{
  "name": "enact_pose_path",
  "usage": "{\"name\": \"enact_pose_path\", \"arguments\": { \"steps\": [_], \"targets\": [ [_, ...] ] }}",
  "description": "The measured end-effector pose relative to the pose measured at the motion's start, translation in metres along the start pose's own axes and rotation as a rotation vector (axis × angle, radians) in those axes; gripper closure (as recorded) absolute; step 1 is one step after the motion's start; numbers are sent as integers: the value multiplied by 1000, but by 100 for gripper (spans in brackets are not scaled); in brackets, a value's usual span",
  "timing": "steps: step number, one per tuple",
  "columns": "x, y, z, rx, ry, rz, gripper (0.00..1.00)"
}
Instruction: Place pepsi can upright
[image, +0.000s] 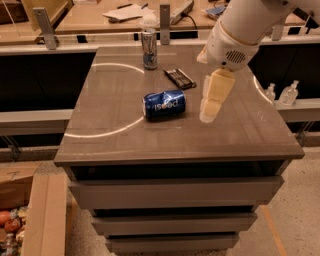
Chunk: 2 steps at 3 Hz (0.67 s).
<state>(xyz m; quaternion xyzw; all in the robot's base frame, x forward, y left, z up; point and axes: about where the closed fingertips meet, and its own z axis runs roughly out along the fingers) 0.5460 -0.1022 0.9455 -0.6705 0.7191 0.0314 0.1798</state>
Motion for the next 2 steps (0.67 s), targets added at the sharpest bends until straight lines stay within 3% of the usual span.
{"name": "enact_pose_path", "arguments": {
  "steps": [2],
  "targets": [
    [-53, -13, 51, -75, -1, -120, 0]
  ]
}}
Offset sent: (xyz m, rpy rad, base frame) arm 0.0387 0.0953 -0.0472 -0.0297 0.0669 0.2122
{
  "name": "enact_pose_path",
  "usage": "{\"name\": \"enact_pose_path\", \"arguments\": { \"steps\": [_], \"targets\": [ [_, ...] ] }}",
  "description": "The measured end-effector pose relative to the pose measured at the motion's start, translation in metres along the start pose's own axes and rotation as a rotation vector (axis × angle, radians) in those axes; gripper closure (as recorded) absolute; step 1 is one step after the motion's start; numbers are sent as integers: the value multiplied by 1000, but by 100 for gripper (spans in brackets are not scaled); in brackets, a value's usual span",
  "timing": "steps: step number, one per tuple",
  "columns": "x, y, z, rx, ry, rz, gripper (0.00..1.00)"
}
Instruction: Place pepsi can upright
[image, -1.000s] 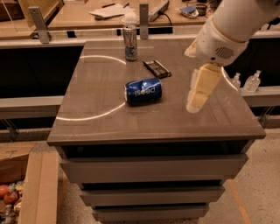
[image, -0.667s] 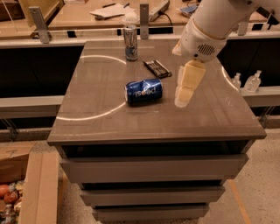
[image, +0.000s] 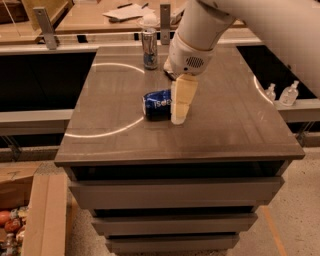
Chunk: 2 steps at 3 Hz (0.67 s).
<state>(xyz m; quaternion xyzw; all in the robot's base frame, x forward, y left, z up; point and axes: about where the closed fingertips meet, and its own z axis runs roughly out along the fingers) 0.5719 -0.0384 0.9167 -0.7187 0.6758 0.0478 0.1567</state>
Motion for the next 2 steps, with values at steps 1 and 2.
{"name": "enact_pose_path", "arguments": {
  "steps": [1, 2],
  "targets": [
    [-15, -10, 30, -45, 4, -40, 0],
    [-16, -21, 50, -69, 5, -50, 0]
  ]
}}
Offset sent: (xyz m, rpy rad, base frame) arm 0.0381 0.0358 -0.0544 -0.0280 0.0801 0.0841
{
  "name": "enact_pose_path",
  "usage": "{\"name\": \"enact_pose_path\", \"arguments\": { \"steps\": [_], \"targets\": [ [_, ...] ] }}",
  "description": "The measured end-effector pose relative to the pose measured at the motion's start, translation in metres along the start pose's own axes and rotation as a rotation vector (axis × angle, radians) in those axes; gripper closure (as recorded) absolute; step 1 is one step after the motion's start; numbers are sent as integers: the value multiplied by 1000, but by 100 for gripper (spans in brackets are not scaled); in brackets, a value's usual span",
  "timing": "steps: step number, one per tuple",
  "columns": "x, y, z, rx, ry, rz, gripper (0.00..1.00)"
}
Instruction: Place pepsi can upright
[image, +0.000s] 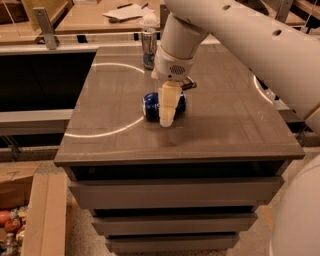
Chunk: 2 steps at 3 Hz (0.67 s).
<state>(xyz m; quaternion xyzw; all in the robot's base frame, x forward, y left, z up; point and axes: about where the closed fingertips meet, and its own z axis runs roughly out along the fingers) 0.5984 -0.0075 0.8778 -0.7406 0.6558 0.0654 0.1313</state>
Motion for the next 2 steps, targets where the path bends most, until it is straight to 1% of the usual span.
{"name": "enact_pose_path", "arguments": {
  "steps": [1, 2],
  "targets": [
    [2, -7, 16, -16, 8, 6, 0],
    [2, -8, 27, -31, 11, 8, 4]
  ]
}}
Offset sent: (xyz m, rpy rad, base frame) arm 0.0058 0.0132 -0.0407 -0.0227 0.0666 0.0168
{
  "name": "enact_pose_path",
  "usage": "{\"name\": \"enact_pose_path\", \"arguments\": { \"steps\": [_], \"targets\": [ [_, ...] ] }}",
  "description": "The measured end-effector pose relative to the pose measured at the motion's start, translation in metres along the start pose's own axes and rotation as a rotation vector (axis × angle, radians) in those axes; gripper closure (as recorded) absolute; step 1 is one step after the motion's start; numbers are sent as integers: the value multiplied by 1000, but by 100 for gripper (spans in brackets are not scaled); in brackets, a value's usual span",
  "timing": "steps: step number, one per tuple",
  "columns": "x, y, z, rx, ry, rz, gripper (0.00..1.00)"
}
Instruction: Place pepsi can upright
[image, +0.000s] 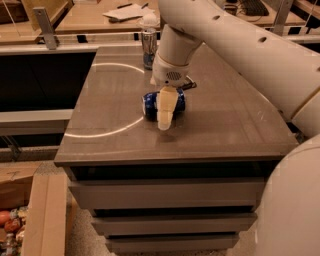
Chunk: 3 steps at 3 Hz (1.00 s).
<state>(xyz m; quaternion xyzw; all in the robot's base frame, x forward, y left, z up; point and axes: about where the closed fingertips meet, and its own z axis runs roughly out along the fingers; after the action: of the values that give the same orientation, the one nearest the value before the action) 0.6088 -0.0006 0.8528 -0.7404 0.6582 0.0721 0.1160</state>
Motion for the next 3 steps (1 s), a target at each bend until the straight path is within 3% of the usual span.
{"name": "enact_pose_path", "arguments": {
  "steps": [1, 2, 3],
  "targets": [
    [1, 2, 9, -22, 4, 5, 26],
    [16, 15, 9, -52, 58, 29, 58],
    [26, 31, -11, -61, 101, 27, 81]
  ]
}}
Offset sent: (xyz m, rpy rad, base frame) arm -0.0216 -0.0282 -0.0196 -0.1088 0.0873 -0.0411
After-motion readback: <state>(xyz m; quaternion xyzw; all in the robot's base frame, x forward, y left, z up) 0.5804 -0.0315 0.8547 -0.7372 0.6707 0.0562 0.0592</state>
